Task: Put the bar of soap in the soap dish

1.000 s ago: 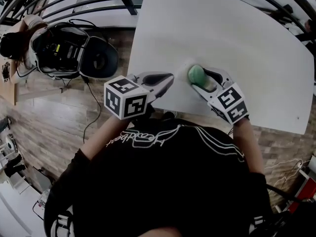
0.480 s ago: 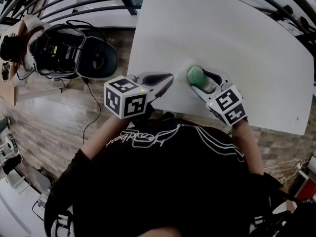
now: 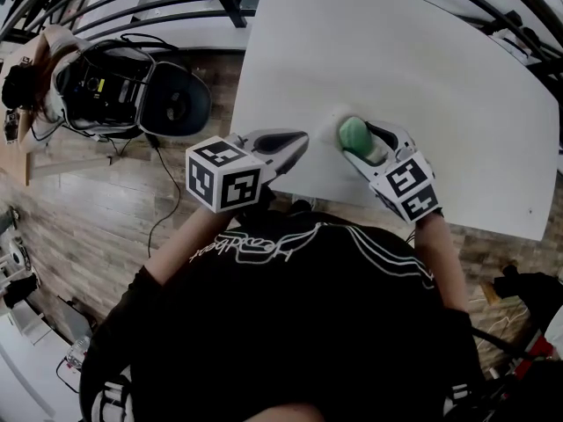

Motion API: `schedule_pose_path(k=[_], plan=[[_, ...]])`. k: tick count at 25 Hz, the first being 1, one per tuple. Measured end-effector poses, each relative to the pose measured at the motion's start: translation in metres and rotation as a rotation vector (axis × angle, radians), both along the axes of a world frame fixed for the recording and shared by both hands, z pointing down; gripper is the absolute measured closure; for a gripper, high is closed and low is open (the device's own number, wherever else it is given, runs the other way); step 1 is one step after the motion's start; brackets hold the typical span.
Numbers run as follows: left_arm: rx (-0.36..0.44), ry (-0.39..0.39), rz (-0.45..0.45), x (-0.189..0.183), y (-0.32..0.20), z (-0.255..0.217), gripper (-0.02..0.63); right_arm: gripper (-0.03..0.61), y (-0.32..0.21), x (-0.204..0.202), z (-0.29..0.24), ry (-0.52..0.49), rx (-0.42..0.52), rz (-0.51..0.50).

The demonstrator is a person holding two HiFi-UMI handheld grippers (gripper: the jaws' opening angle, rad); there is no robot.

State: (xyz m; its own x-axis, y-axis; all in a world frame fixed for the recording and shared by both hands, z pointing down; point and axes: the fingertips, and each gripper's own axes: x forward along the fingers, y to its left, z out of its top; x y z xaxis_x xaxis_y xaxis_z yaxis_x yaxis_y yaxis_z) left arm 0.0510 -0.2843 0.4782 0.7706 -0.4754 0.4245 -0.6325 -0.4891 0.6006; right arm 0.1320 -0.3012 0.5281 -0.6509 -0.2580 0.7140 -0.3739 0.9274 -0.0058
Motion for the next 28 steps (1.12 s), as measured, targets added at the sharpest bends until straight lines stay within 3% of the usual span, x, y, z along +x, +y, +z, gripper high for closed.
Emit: schedule_pose_path(k=[10, 17, 28], plan=[[0.028, 0.012, 0.016, -0.011, 0.012, -0.016, 0.606, 0.354, -0.003, 0.000, -0.016, 0.043, 0.109, 0.058], [0.086, 0.023, 0.063, -0.021, 0.032, -0.050, 0.606, 0.354, 0.012, -0.017, -0.074, -0.179, 0.097, 0.167], [0.189, 0.053, 0.189, -0.025, 0.108, -0.114, 0.606, 0.356, 0.125, -0.050, -0.142, -0.382, 0.038, 0.216]])
